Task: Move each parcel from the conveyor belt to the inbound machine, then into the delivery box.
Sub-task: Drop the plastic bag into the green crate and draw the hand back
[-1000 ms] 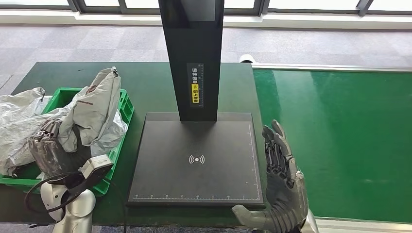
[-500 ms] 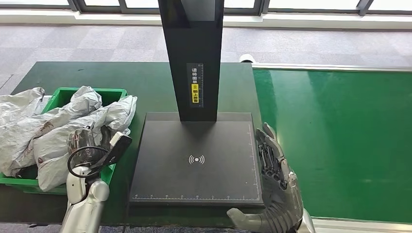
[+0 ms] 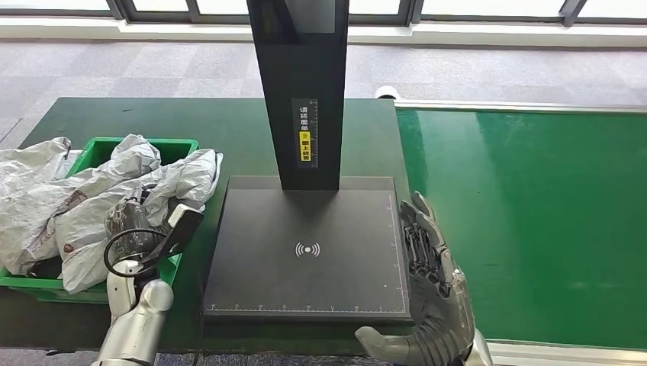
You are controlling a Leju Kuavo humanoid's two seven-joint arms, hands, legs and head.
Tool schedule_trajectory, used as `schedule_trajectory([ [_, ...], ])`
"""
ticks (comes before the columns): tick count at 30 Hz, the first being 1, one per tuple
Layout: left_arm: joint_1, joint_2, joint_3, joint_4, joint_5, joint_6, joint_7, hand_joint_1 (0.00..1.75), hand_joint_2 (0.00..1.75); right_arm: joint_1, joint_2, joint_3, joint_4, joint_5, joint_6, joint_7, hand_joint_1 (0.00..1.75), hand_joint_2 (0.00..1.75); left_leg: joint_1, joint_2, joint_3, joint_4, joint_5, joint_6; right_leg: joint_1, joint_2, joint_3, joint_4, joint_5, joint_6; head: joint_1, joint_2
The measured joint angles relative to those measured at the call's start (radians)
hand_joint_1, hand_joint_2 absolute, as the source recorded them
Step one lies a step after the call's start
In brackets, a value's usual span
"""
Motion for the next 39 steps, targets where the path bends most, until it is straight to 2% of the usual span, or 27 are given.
schedule_trajectory([
  [9,0.066,-0.019,0.046,-0.127,0.382,0.007,-0.234,0.0,0.0,-0.012,-0.001,0.0,0.005,-0.037,-0.01,0.0,0.0,1.75,0.0,0.0,-0.002,0.0,0.0,-0.001,0.0,0.0,-0.002,0.0,-0.001,-0.001,0.0,0.0],
  [12,0.081,-0.046,0.103,-0.185,0.411,0.008,-0.286,0.0,0.0,-0.034,-0.002,0.0,0.015,-0.047,-0.008,0.0,0.0,1.75,0.0,-0.001,-0.004,0.0,0.0,0.0,0.0,0.0,-0.003,0.0,-0.001,-0.001,0.0,0.0],
  [18,0.086,-0.084,0.204,-0.259,0.376,0.008,-0.293,0.0,0.0,-0.063,-0.002,0.0,0.038,-0.049,-0.003,0.0,0.0,1.75,0.0,-0.002,-0.004,0.0,0.0,0.0,0.0,-0.001,-0.003,0.0,-0.001,-0.001,0.0,0.0],
  [26,0.094,-0.099,0.235,-0.301,0.321,0.008,-0.29,0.0,0.0,-0.072,-0.002,0.0,0.051,-0.049,-0.004,0.0,0.0,1.75,0.0,-0.002,-0.004,0.0,0.0,0.0,0.0,-0.001,-0.003,0.0,-0.001,-0.001,0.0,0.0],
  [29,0.108,-0.105,0.229,-0.305,0.413,0.0,-0.318,0.0,0.0,-0.071,-0.002,0.0,0.053,-0.046,-0.016,0.0,0.0,1.75,0.0,-0.002,-0.004,0.0,0.0,0.0,0.0,-0.001,-0.004,0.0,-0.001,-0.001,0.0,0.0],
  [32,0.135,-0.105,0.183,-0.315,0.618,-0.086,-0.382,0.0,0.0,-0.062,-0.002,0.0,0.053,-0.033,-0.036,0.0,0.0,1.75,0.0,-0.002,-0.004,0.0,0.0,0.0,0.0,-0.001,-0.004,0.0,-0.001,-0.001,0.0,0.0],
  [35,0.176,-0.095,0.109,-0.353,0.826,-0.299,-0.467,0.0,0.0,-0.039,-0.002,0.0,0.044,-0.035,-0.052,0.0,0.0,1.75,0.0,-0.002,-0.004,0.0,-0.001,0.0,0.0,-0.001,-0.004,0.0,-0.001,-0.001,0.0,0.0],
  [37,0.209,-0.081,0.055,-0.392,0.882,-0.425,-0.509,0.0,0.0,-0.024,-0.002,0.0,0.034,-0.05,-0.057,0.0,0.0,1.75,0.0,-0.001,-0.004,0.0,-0.001,0.0,0.0,0.0,-0.005,0.0,-0.001,-0.001,0.0,0.0],
  [39,0.242,-0.063,-0.002,-0.441,0.891,-0.502,-0.525,0.0,0.0,-0.012,-0.004,0.0,0.027,-0.075,-0.057,0.0,0.0,1.75,0.0,0.0,-0.004,0.0,-0.002,0.0,-0.001,0.0,-0.005,0.0,-0.001,-0.001,0.0,0.0],
])
